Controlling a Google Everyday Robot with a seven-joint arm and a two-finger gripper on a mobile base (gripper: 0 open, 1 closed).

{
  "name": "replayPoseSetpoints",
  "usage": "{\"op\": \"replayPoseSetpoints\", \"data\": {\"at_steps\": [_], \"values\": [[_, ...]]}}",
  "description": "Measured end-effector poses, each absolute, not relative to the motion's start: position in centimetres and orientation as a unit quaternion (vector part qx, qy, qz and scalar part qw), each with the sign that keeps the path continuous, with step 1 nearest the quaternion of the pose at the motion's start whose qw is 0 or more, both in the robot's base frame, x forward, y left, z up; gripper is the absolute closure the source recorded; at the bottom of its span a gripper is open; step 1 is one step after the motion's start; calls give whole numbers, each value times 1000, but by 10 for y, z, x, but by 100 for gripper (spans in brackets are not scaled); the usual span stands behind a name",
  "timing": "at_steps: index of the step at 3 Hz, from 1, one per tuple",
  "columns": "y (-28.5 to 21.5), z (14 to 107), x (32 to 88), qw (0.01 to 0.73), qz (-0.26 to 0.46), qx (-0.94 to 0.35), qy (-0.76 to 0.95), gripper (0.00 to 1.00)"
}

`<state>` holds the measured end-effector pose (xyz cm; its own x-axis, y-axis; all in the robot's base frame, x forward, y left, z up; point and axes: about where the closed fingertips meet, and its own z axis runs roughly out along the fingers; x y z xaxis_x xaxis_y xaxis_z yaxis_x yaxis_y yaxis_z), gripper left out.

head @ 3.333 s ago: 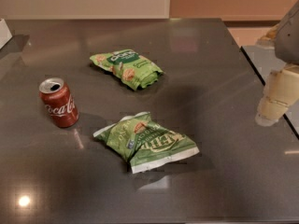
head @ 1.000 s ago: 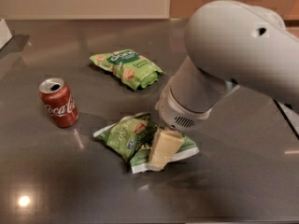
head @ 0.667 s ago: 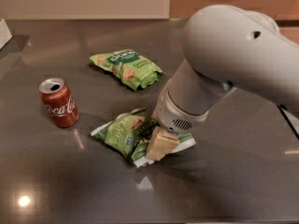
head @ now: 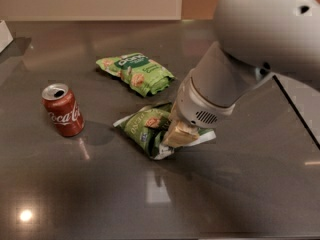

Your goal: Pick green jalapeno chip bag

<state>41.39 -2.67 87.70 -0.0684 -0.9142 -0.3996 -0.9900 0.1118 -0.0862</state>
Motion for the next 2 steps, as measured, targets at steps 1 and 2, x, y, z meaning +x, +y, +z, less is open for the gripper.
{"op": "replayPoseSetpoints", "data": {"at_steps": [1,2], "values": [[-40,909,432,202,101,-650,726,100],[-77,975,466,238,85,-637,729,100]]}}
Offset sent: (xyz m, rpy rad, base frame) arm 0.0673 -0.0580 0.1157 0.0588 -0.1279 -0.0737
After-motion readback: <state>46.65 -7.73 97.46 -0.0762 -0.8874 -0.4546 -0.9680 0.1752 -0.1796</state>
